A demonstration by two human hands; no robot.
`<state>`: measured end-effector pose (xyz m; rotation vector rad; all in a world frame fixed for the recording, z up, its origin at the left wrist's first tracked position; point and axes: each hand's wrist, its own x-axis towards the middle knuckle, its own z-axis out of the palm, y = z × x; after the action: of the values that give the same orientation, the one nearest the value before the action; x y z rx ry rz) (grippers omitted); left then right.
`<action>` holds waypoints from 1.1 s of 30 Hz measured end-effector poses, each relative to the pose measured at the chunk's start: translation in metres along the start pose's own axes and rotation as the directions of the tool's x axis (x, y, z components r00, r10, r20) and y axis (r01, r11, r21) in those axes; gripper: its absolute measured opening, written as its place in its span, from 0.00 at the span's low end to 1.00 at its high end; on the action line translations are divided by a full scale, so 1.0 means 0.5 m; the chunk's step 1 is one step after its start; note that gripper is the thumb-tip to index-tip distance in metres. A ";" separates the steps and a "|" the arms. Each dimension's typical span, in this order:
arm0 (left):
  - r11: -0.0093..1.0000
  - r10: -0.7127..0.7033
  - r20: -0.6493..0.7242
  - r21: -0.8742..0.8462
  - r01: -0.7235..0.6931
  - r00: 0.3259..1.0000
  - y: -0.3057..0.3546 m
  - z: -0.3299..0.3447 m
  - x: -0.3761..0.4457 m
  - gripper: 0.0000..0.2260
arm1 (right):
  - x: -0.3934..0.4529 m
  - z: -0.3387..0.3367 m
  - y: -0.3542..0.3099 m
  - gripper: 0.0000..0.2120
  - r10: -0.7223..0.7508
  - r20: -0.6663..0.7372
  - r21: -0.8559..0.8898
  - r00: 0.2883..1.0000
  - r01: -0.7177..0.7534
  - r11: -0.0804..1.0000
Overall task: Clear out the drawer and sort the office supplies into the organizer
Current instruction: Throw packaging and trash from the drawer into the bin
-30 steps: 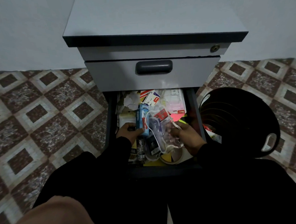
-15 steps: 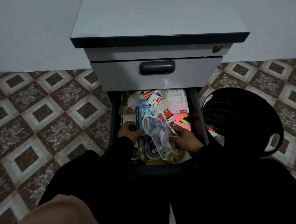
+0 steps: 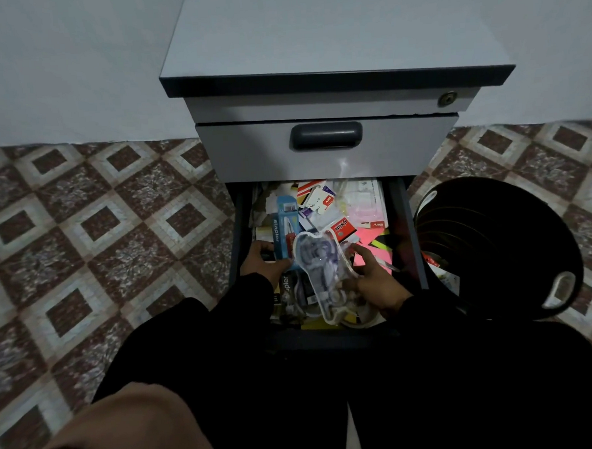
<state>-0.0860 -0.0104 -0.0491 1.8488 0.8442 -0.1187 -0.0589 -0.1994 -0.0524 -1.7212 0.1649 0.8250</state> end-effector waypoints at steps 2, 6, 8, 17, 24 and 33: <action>1.000 0.004 -0.013 0.012 -0.004 1.000 0.000 -0.001 0.002 0.13 | 0.004 -0.003 0.002 0.32 0.013 -0.051 0.057 0.999 -0.010 0.998; 0.999 0.031 0.000 0.022 -0.031 1.000 -0.006 0.001 0.006 0.14 | 0.011 -0.013 0.003 0.24 0.057 -0.109 0.037 0.992 -0.054 0.998; 0.998 0.050 0.006 0.024 -0.051 0.999 -0.007 0.001 0.004 0.14 | 0.014 -0.017 0.005 0.23 0.062 -0.133 0.018 0.989 -0.060 0.998; 0.999 0.010 0.050 -0.034 -0.009 0.999 0.000 -0.013 -0.008 0.14 | -0.028 -0.033 -0.030 0.32 -0.136 -0.197 -0.211 0.971 0.093 0.973; 0.996 -0.023 0.151 0.086 0.010 0.988 0.005 -0.026 -0.032 0.13 | -0.071 -0.037 -0.032 0.32 -0.284 -0.124 -0.530 0.951 0.178 0.829; 0.989 0.123 0.163 0.060 -0.134 0.979 0.056 -0.026 -0.084 0.16 | -0.123 -0.079 -0.046 0.22 -0.331 -0.166 -0.547 0.929 0.192 0.815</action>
<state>-0.1044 -0.0256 -0.0028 1.9266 0.6153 -0.2139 -0.0753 -0.2457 0.0064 -2.3057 -0.1463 0.4533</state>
